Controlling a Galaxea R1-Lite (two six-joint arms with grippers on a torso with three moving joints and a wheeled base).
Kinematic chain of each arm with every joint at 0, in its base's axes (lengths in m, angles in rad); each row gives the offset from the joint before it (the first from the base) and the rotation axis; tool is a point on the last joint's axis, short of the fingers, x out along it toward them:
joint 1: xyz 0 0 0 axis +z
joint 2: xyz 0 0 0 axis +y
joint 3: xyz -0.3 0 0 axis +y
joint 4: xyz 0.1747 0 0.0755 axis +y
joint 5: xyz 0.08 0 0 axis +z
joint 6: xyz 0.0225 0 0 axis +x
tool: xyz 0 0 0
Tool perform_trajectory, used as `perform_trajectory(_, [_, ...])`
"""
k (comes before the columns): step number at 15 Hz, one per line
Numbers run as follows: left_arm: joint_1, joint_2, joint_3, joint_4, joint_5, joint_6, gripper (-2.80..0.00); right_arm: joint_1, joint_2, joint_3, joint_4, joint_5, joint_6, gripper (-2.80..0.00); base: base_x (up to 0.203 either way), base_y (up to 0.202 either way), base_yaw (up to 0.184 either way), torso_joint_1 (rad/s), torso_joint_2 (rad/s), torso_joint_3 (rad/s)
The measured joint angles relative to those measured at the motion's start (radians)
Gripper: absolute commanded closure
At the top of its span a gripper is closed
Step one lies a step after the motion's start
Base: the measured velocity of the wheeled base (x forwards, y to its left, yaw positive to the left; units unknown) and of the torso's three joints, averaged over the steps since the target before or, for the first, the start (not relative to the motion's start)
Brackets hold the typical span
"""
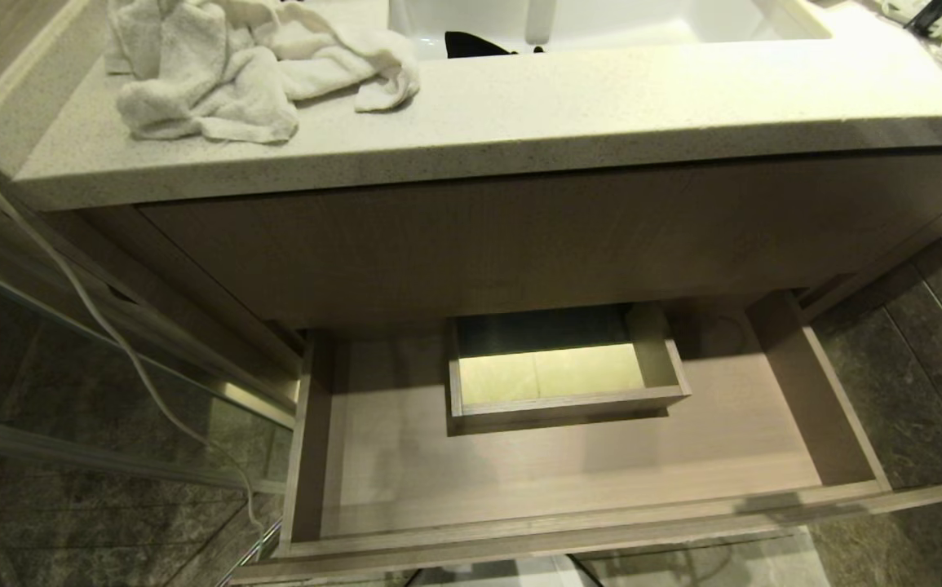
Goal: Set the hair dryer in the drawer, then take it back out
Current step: Close the drawer
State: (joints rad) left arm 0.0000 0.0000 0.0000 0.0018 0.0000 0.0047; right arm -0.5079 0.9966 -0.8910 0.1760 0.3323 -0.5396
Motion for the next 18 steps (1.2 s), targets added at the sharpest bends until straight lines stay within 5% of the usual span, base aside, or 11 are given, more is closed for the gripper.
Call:
perform_trajectory(12, [0.0, 0.0, -0.001, -0.001, 0.0, 0.0, 0.0, -0.002, 0.052, 0.025, -0.002, 0.003, 0.009, 0.0, 0.0, 0.0, 0.0, -0.288, 0.47, 0.178])
perform_trajectory(18, [0.0, 0.0, 0.0, 0.0, 0.0, 0.0, 0.0, 0.002, 0.142, -0.002, 0.004, 0.001, 0.0, 0.0, 0.0, 0.0, 0.0, 0.001, 0.14, 0.153])
